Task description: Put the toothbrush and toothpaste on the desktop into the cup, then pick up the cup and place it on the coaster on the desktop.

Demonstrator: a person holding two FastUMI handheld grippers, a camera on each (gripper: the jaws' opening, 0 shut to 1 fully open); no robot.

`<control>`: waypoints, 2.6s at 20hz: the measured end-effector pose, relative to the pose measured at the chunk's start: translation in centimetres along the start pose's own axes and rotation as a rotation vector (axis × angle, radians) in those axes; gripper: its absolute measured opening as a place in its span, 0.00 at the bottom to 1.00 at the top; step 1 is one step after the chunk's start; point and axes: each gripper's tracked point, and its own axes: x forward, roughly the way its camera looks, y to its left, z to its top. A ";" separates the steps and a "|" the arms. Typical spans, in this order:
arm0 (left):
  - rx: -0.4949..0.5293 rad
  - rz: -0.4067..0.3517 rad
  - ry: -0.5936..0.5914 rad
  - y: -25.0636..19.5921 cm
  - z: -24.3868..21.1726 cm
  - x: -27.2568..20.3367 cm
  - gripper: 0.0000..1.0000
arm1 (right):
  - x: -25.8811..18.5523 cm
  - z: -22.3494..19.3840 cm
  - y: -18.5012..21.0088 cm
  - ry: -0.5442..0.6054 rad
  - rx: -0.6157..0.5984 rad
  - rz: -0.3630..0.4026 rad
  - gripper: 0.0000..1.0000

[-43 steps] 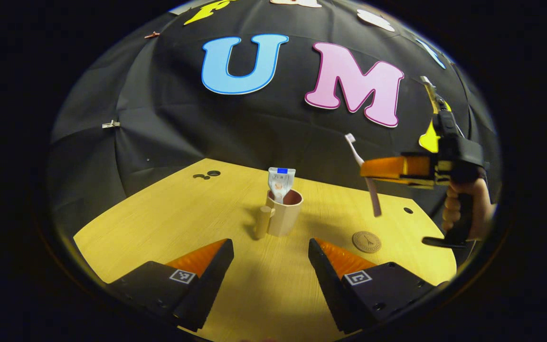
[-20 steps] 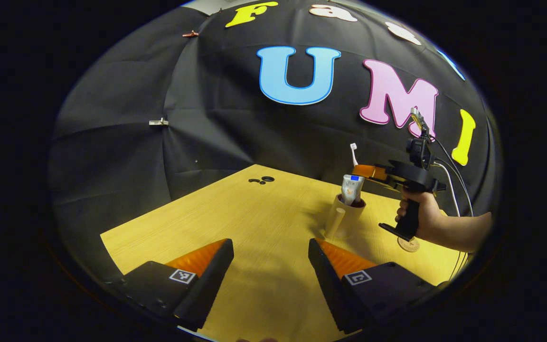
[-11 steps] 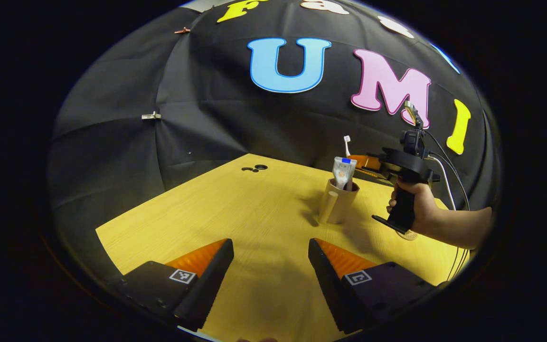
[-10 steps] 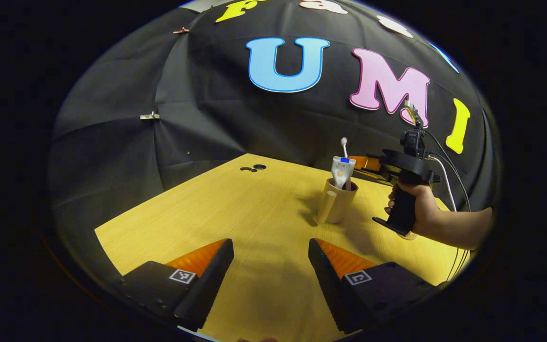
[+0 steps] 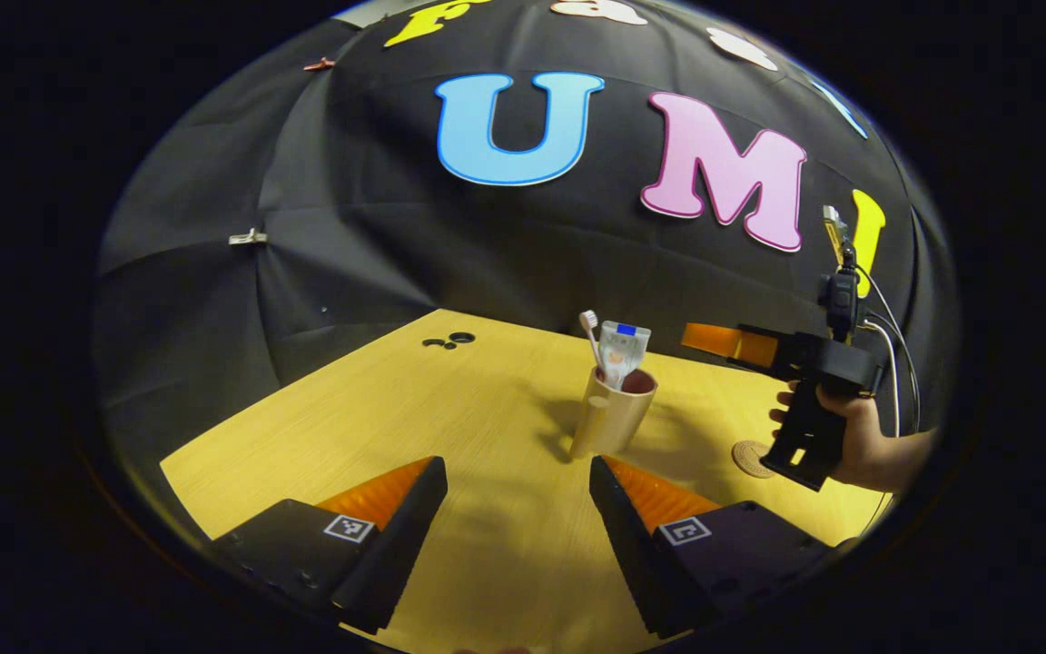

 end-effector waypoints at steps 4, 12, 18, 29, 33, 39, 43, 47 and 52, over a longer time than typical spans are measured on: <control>0.059 -0.071 0.002 -1.3 1.9 2.1 0.98 | -3.1 1.6 -4.8 -0.025 0.000 -0.100 0.98; 0.138 -0.256 0.147 -5.2 1.7 7.8 0.98 | -10.7 2.6 -14.0 -0.029 -0.026 -0.285 0.98; 0.251 -0.310 0.338 -6.5 -0.8 12.5 0.98 | -16.8 1.9 -19.8 -0.009 -0.007 -0.424 0.98; 0.419 -0.364 0.618 -8.6 -3.2 16.1 0.86 | -28.4 -0.7 -26.5 0.047 0.071 -0.617 0.98; 0.437 -0.321 0.675 -8.3 -3.6 16.4 0.71 | -31.4 -1.2 -27.9 0.052 0.110 -0.672 0.98; 0.385 -0.252 0.711 -8.2 -4.4 16.4 0.30 | -33.2 -1.3 -27.6 0.075 0.147 -0.687 0.98; 0.335 -0.212 0.711 -8.3 -4.6 15.8 0.23 | -33.9 -1.3 -25.7 0.089 0.201 -0.674 0.98; 0.274 -0.195 0.681 -8.6 -4.7 15.5 0.23 | -34.6 -0.7 -24.5 0.096 0.179 -0.660 0.98; 0.293 -0.206 0.659 -9.1 -4.7 13.9 0.22 | -34.6 -0.1 -23.9 0.103 0.167 -0.638 0.98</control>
